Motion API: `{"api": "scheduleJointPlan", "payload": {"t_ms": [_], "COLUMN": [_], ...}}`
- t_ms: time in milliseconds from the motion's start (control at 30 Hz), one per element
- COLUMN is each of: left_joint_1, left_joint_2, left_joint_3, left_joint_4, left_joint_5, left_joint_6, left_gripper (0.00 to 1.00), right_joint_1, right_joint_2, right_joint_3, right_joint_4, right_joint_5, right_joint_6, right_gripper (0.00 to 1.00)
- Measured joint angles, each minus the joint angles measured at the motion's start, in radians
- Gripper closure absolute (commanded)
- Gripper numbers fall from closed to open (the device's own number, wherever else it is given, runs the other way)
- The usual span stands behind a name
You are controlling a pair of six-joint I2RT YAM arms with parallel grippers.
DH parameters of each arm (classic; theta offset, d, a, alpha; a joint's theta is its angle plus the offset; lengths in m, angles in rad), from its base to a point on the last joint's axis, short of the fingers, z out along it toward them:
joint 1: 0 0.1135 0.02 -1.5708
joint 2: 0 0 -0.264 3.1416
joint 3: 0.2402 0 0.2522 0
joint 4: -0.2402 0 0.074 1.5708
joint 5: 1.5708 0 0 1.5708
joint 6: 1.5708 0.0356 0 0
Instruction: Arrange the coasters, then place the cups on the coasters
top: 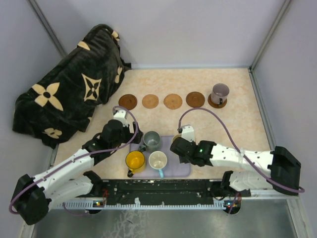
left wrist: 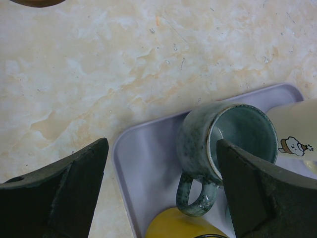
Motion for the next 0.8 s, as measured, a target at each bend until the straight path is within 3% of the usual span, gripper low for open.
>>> {"api": "scheduleJointPlan", "payload": {"t_ms": [433, 600, 800], "left_joint_1": [0.0, 0.0, 0.0], "left_joint_2": [0.0, 0.0, 0.0], "left_joint_3": [0.0, -0.005, -0.006], "left_joint_4": [0.0, 0.0, 0.0], "left_joint_5": [0.0, 0.0, -0.002], "left_joint_6": [0.0, 0.0, 0.0], "left_gripper": [0.05, 0.04, 0.05], "right_joint_1": [0.004, 0.005, 0.006], "right_joint_2": [0.062, 0.087, 0.111], "right_joint_3": [-0.01, -0.01, 0.005], "right_joint_4": [0.035, 0.05, 0.047], "right_joint_5": [0.048, 0.059, 0.078], "right_joint_6": [0.036, 0.035, 0.039], "right_gripper": [0.68, 1.0, 1.0]}}
